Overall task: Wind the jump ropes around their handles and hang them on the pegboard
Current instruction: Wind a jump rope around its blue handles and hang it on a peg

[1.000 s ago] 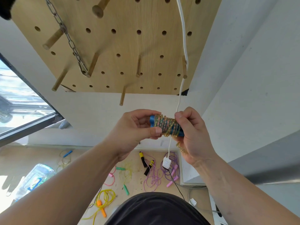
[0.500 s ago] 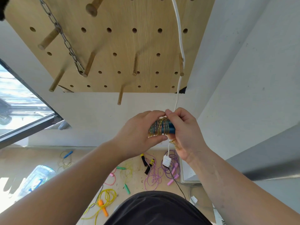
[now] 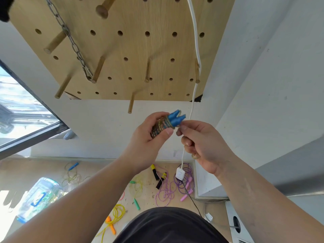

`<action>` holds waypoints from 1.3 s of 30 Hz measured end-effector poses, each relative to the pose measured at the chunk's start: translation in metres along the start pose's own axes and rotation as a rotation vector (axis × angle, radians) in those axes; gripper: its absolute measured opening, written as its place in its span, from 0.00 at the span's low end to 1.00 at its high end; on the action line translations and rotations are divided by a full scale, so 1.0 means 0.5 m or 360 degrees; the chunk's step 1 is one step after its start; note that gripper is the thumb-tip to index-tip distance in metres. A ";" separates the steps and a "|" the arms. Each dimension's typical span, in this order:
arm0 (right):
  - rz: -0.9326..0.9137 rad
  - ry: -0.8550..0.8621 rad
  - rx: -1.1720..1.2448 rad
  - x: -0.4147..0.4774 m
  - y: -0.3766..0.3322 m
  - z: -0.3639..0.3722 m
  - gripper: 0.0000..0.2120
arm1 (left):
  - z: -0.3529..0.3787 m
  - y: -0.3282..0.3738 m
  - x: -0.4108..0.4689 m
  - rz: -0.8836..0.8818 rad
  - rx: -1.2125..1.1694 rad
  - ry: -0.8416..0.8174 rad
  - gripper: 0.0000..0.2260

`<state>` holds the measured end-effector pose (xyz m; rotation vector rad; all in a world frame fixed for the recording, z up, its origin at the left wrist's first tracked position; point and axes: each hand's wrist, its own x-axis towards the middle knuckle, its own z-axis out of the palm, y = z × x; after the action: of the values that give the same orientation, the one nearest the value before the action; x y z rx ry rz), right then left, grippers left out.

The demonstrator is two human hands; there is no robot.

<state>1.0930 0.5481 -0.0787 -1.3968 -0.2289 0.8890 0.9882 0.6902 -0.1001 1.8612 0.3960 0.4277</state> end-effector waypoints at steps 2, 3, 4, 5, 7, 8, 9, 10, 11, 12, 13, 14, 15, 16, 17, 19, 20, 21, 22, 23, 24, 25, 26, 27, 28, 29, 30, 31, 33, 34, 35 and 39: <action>-0.0038 0.0022 -0.0137 0.002 0.007 0.001 0.09 | -0.002 -0.001 0.006 -0.0018 0.0034 0.0048 0.15; -0.0075 0.0049 -0.0287 0.003 0.007 0.000 0.08 | -0.004 -0.003 0.007 -0.0012 0.0112 0.0048 0.14; -0.0141 0.0080 -0.0539 0.005 0.004 -0.003 0.08 | -0.005 -0.006 0.008 -0.0002 0.0207 0.0047 0.15; -0.0233 0.0103 -0.0877 0.004 -0.002 -0.007 0.09 | -0.006 -0.011 0.008 0.0007 0.0300 0.0048 0.15; -0.0409 0.0043 -0.1613 0.000 -0.016 -0.008 0.13 | -0.006 -0.019 0.009 0.0004 0.0484 0.0010 0.16; -0.0439 -0.0038 -0.1935 -0.004 -0.021 -0.004 0.15 | -0.005 -0.020 0.008 -0.0009 0.0585 -0.0038 0.17; -0.0435 -0.0122 -0.2211 -0.007 -0.024 0.000 0.16 | -0.003 -0.021 0.008 -0.0019 0.0691 -0.0097 0.17; -0.0428 -0.0198 -0.2431 -0.008 -0.023 0.005 0.17 | -0.001 -0.022 0.007 -0.0014 0.0796 -0.0158 0.18; -0.0433 -0.0257 -0.2591 -0.008 -0.021 0.007 0.15 | 0.002 -0.023 0.007 0.0004 0.0890 -0.0214 0.18; -0.0458 -0.0298 -0.2697 -0.007 -0.019 0.010 0.12 | 0.006 -0.024 0.005 0.0031 0.0960 -0.0270 0.18; -0.0496 -0.0338 -0.2772 -0.007 -0.021 0.012 0.10 | 0.011 -0.023 0.003 0.0068 0.1006 -0.0324 0.17; -0.0534 -0.0392 -0.2825 -0.007 -0.025 0.015 0.09 | 0.013 -0.021 0.003 0.0109 0.1032 -0.0374 0.15; -0.0574 -0.0460 -0.2851 -0.007 -0.032 0.018 0.09 | 0.013 -0.018 0.005 0.0142 0.1049 -0.0423 0.13; -0.0611 -0.0533 -0.2859 -0.006 -0.041 0.019 0.12 | 0.009 -0.013 0.008 0.0172 0.1059 -0.0473 0.12; -0.0648 -0.0606 -0.2853 -0.005 -0.051 0.018 0.14 | 0.005 -0.009 0.011 0.0198 0.1065 -0.0531 0.11; -0.0689 -0.0702 -0.2720 0.002 -0.072 0.007 0.15 | -0.006 0.000 0.013 0.0257 0.1060 -0.0651 0.13; -0.0687 -0.0701 -0.2584 0.007 -0.081 -0.002 0.13 | -0.010 0.004 0.013 0.0284 0.1037 -0.0710 0.14; -0.0663 -0.0689 -0.2411 0.011 -0.089 -0.011 0.11 | -0.013 0.008 0.012 0.0306 0.0989 -0.0759 0.14; -0.0626 -0.0696 -0.2215 0.015 -0.094 -0.019 0.09 | -0.015 0.012 0.010 0.0318 0.0915 -0.0793 0.14; -0.0573 -0.0722 -0.2016 0.019 -0.098 -0.025 0.09 | -0.017 0.016 0.010 0.0315 0.0824 -0.0812 0.14; -0.0518 -0.0742 -0.1823 0.022 -0.101 -0.032 0.09 | -0.019 0.021 0.009 0.0289 0.0720 -0.0821 0.14; -0.0477 -0.0739 -0.1642 0.024 -0.104 -0.038 0.10 | -0.022 0.024 0.009 0.0245 0.0601 -0.0815 0.15; -0.0446 -0.0716 -0.1472 0.027 -0.102 -0.044 0.11 | -0.025 0.029 0.009 0.0195 0.0464 -0.0796 0.15; -0.0406 -0.0699 -0.1296 0.030 -0.097 -0.049 0.12 | -0.029 0.031 0.009 0.0147 0.0331 -0.0774 0.16; -0.0344 -0.0703 -0.1094 0.032 -0.087 -0.055 0.13 | -0.032 0.033 0.008 0.0115 0.0220 -0.0760 0.17; -0.0263 -0.0730 -0.0866 0.036 -0.074 -0.060 0.14 | -0.033 0.034 0.007 0.0095 0.0137 -0.0751 0.18; -0.0179 -0.0770 -0.0637 0.039 -0.058 -0.064 0.14 | -0.032 0.034 0.006 0.0077 0.0062 -0.0741 0.18; -0.0094 -0.0796 -0.0422 0.040 -0.043 -0.064 0.14 | -0.030 0.033 0.004 0.0046 -0.0032 -0.0722 0.18; 0.0024 -0.0799 -0.0108 0.036 -0.018 -0.058 0.14 | -0.021 0.029 0.001 -0.0073 -0.0274 -0.0587 0.17; 0.0044 -0.0766 -0.0012 0.033 -0.009 -0.054 0.11 | -0.017 0.026 0.001 -0.0151 -0.0385 -0.0477 0.16; 0.0050 -0.0710 0.0062 0.029 -0.004 -0.047 0.06 | -0.012 0.023 0.001 -0.0227 -0.0478 -0.0372 0.15; 0.0038 -0.0490 0.0229 0.012 0.003 -0.021 0.07 | 0.002 0.015 -0.001 -0.0416 -0.0740 -0.0135 0.06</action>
<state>1.1029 0.5442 -0.0844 -1.1284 -0.3747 1.1179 0.9886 0.6868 -0.0934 1.3503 0.4342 0.2360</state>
